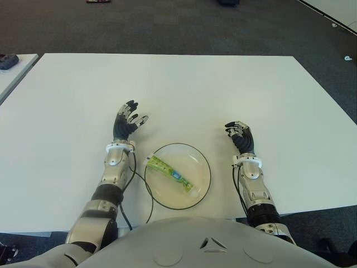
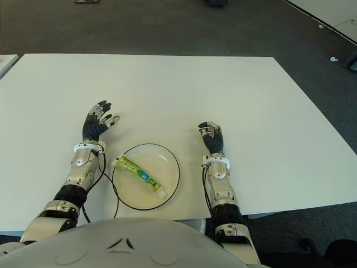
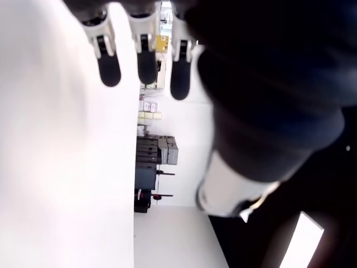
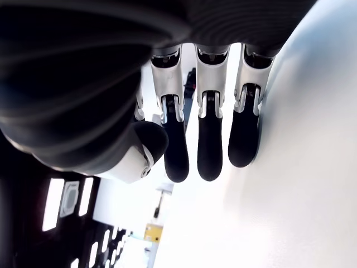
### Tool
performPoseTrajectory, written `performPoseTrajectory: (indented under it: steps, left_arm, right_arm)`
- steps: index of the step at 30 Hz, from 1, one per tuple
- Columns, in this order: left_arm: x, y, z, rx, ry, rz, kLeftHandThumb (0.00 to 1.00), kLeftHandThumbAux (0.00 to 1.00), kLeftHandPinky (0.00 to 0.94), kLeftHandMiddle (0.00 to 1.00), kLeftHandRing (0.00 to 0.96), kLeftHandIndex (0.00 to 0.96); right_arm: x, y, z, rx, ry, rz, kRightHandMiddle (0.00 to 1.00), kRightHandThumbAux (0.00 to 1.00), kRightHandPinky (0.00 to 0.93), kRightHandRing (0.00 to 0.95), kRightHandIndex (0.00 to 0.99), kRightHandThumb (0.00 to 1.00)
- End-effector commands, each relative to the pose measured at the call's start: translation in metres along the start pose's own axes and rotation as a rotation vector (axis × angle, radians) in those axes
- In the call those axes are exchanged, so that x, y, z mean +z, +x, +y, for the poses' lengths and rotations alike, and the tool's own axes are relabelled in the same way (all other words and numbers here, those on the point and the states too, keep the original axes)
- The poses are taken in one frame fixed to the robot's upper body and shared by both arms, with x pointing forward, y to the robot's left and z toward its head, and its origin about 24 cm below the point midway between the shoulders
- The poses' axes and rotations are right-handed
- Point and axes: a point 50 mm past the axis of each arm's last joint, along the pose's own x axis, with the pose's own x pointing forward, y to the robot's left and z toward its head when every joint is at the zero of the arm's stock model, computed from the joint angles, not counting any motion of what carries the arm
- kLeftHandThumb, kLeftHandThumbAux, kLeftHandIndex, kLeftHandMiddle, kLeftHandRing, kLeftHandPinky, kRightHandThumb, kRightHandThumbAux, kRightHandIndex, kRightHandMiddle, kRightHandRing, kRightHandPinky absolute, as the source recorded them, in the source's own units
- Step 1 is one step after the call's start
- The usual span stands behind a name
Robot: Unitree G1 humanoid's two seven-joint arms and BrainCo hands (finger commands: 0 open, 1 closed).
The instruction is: Put the toothpaste on the table into the plate.
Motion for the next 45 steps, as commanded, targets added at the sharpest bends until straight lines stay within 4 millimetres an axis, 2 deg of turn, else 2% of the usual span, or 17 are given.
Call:
performPoseTrajectory:
  steps: [1,8,29,45]
  left_arm:
    - [-0.012,-0.006,0.005,0.05,-0.003,0.033,0.638,0.748,0.41,0.364,0.382,0.407]
    - [-0.017,-0.008,0.008,0.097,0.007,0.04,0.695,0.725,0.417,0.379,0.393,0.417]
    - [-0.032,-0.03,0.019,0.186,0.047,0.07,0.702,0.722,0.47,0.454,0.464,0.422]
    - [-0.031,-0.039,0.022,0.168,0.079,0.037,0.702,0.722,0.482,0.464,0.475,0.423]
  right_arm:
    - [-0.003,-0.001,0.002,0.011,-0.001,0.014,0.426,0.729,0.433,0.412,0.419,0.708]
    - [-0.003,0.0,0.002,0.013,0.0,0.019,0.421,0.73,0.43,0.409,0.419,0.709]
    - [-0.002,-0.001,0.002,0.014,-0.008,0.021,0.418,0.729,0.433,0.407,0.419,0.708]
    - [-0.001,0.0,0.003,0.017,-0.002,0.023,0.41,0.73,0.415,0.397,0.418,0.707]
